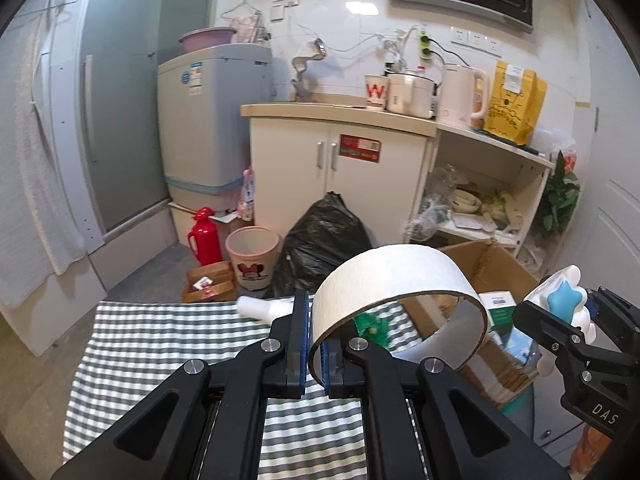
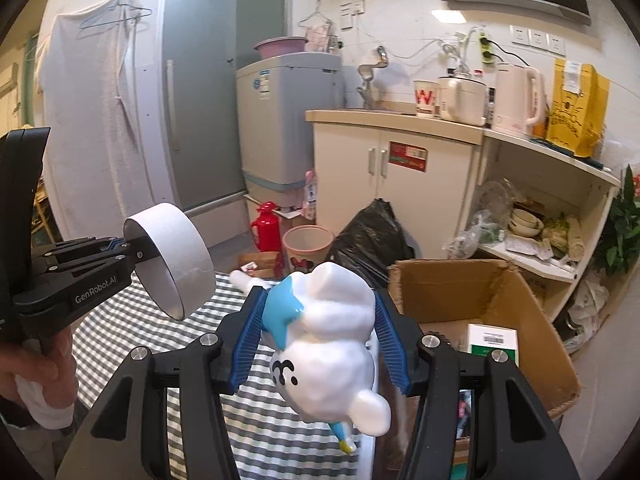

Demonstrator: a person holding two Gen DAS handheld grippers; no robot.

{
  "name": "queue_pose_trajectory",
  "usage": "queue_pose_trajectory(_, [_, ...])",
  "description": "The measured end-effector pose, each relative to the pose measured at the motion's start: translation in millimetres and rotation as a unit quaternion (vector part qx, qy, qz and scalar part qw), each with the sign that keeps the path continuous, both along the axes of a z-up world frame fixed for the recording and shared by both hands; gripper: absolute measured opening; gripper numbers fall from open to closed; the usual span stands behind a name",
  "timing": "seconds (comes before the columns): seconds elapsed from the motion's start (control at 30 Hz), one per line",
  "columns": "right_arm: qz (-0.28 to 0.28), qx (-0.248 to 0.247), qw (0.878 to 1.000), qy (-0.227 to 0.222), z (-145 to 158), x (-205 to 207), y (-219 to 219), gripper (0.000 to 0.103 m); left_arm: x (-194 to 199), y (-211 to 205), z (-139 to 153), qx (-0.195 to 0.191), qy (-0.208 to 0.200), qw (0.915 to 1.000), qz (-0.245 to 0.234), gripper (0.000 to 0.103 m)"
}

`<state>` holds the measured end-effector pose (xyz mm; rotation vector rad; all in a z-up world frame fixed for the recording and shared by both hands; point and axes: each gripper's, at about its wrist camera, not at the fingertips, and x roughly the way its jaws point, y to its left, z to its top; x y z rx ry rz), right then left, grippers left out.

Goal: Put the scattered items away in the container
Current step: 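Lift and carry the tape roll and figurine with both tools over the box, then open the right tool dropping the figurine while the left tool drops the tape roll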

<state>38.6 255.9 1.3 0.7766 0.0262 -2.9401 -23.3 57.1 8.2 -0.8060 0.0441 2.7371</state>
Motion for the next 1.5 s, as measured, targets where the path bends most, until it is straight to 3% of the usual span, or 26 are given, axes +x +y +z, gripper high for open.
queue_pose_trajectory(0.37, [-0.055,0.001,0.998,-0.003,4.1,2.1,51.1,0.054,-10.8,58.8,-0.2,0.001,-0.005,0.9984,-0.056,0.005])
queue_pose_trajectory(0.73, [-0.081,0.003,0.997,-0.009,3.2,-3.8,82.7,0.054,-21.0,93.2,-1.6,0.003,-0.009,0.9967,-0.081,0.005])
queue_pose_trajectory(1.5, [-0.144,-0.008,0.987,-0.063,-33.6,-30.6,163.4,0.054,-59.1,188.4,-31.7,-0.02,-0.047,0.9882,-0.144,0.005])
